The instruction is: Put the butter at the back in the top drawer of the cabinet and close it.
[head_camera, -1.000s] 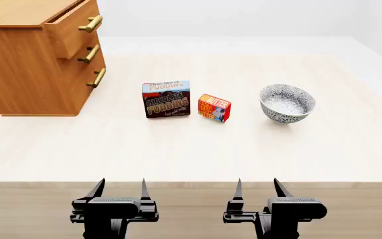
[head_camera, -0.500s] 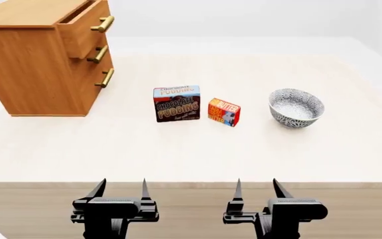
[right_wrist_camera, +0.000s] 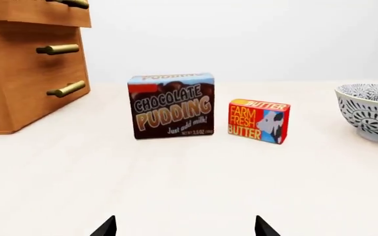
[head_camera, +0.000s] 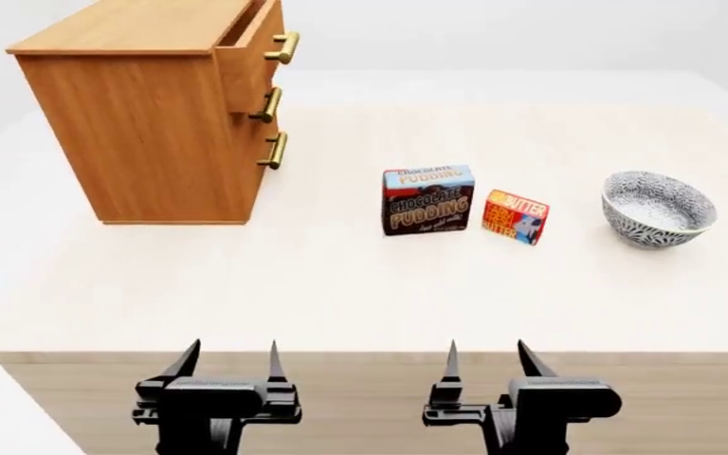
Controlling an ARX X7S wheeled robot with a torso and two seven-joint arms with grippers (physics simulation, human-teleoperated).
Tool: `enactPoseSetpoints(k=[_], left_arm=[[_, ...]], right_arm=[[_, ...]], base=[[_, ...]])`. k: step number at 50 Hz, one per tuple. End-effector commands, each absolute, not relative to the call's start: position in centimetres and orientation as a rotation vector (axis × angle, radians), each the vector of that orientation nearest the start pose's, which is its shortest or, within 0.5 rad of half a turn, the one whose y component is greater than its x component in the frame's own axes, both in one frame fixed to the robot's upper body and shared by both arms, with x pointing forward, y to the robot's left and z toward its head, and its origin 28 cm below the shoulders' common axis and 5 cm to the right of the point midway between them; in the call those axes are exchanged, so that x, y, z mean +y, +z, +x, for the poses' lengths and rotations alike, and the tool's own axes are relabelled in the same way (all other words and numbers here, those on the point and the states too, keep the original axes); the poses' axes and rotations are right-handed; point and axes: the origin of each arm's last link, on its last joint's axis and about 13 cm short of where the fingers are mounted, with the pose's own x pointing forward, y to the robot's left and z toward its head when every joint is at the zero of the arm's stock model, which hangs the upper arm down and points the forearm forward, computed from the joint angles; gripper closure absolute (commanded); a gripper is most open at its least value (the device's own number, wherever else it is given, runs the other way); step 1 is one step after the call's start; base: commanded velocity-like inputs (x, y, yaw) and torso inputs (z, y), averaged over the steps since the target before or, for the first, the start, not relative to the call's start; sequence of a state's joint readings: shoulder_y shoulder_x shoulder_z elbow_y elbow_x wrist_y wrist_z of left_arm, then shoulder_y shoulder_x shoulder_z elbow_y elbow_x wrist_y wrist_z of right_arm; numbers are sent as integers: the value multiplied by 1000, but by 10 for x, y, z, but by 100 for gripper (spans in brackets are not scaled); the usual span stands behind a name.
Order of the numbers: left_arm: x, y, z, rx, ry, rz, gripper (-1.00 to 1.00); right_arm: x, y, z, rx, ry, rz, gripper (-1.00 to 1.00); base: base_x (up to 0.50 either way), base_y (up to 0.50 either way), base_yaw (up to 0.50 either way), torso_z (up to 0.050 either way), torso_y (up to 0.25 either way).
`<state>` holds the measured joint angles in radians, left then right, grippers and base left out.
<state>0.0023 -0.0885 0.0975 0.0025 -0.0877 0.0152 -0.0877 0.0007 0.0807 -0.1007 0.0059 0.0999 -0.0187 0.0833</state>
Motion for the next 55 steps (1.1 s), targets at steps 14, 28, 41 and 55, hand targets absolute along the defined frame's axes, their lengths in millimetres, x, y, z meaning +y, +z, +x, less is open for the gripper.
enactPoseSetpoints(k=[14, 28, 41, 55], left_arm=[[203, 17, 201, -37, -13, 48, -100], [204, 59, 193, -50, -48, 27, -100], [204, 102, 184, -88, -60, 31, -100], [203, 136, 176, -110, -82, 38, -100]], right_arm=[[-101, 25, 203, -15, -1, 45, -100], [-102, 65, 190, -73, 10, 10, -100], [-104, 108, 178, -136, 17, -9, -100], [-107, 130, 178, -138, 13, -35, -100]], base=[[0, 0, 0, 0, 0], [0, 0, 0, 0, 0], [0, 0, 0, 46, 0], [0, 0, 0, 50, 0]])
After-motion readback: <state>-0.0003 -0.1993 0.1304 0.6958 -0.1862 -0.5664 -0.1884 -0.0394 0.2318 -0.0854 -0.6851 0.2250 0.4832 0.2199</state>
